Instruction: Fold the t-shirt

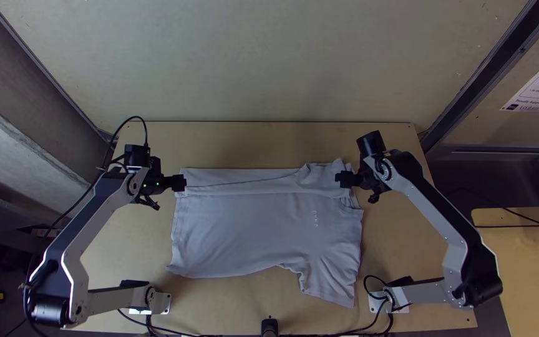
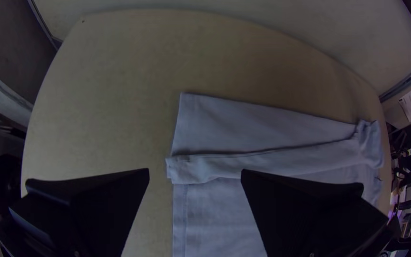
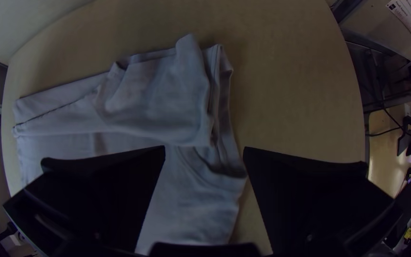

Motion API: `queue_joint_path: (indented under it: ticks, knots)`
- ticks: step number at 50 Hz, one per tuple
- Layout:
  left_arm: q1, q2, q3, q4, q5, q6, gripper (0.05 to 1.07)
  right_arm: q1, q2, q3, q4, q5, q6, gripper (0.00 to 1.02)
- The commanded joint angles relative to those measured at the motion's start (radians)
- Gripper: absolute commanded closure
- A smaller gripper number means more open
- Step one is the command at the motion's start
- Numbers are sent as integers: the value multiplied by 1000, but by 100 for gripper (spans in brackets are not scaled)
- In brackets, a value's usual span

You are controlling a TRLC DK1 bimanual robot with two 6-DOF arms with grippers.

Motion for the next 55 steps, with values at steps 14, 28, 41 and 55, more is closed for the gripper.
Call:
queue_joint_path:
  ticks: [14, 28, 41, 55]
  knots:
    - [-69, -183, 46, -180, -1, -11, 10, 47, -112, 98, -336, 2, 179, 10]
    - [-105, -257, 66, -504, -1, 56, 10, 149, -202, -8, -504, -48, 210, 4]
    - [-132, -392, -76, -671, -5, 219, 10, 230, -288, -212, -523, -73, 232, 7]
    - [-142, -496, -233, -697, -18, 329, 11, 238, -256, -391, -500, -220, 198, 9]
